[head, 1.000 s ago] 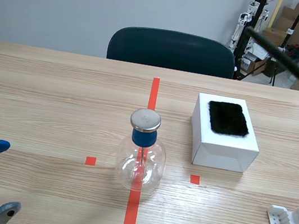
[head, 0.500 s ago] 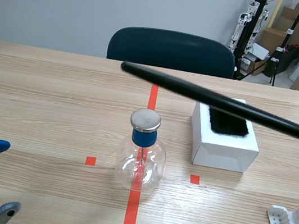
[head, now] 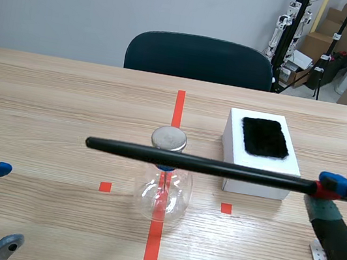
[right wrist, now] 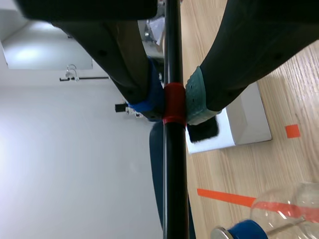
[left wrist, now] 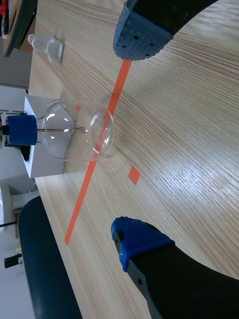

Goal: Do the electroscope experiment. pick up the black charging rod

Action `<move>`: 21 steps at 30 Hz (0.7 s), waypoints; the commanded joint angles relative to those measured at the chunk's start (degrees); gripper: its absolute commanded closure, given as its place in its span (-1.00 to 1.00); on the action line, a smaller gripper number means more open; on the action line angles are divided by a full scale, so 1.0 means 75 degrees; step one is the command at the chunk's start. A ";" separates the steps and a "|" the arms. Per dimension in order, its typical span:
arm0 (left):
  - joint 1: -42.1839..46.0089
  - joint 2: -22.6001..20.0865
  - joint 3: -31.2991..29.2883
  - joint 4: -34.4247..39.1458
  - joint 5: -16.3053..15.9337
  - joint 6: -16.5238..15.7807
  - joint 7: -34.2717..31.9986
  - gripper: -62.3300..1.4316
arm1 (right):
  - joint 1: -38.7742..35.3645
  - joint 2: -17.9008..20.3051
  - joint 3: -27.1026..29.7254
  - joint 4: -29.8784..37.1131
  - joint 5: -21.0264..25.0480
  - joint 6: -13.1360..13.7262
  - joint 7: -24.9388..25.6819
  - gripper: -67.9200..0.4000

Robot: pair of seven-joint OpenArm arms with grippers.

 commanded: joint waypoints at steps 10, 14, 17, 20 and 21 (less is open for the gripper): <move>0.0000 -0.0070 -0.0050 0.0146 -0.0102 0.0015 -0.0352 -1.00 | 0.0446 -0.0006 -0.0335 -0.0119 0.0198 -0.0079 0.0067 0.99; 0.0000 -0.0070 -0.0050 0.0146 -0.0102 0.0015 -0.0352 -1.00 | 0.0446 -0.0006 -0.0335 -0.0119 0.0198 -0.0082 0.0061 0.99; 0.0000 -0.0070 -0.0050 0.0146 -0.0102 0.0015 -0.0352 -1.00 | 0.0446 -0.0006 -0.0335 -0.0119 0.0198 -0.0082 0.0061 0.99; 0.0000 -0.0070 -0.0050 0.0146 -0.0102 0.0015 -0.0352 -1.00 | 0.0446 -0.0006 -0.0335 -0.0119 0.0198 -0.0082 0.0064 0.99; 0.0000 -0.0070 -0.0050 0.0146 -0.0102 0.0015 -0.0352 -1.00 | 0.0446 -0.0006 -0.0335 -0.0119 0.0198 -0.0082 0.0064 0.99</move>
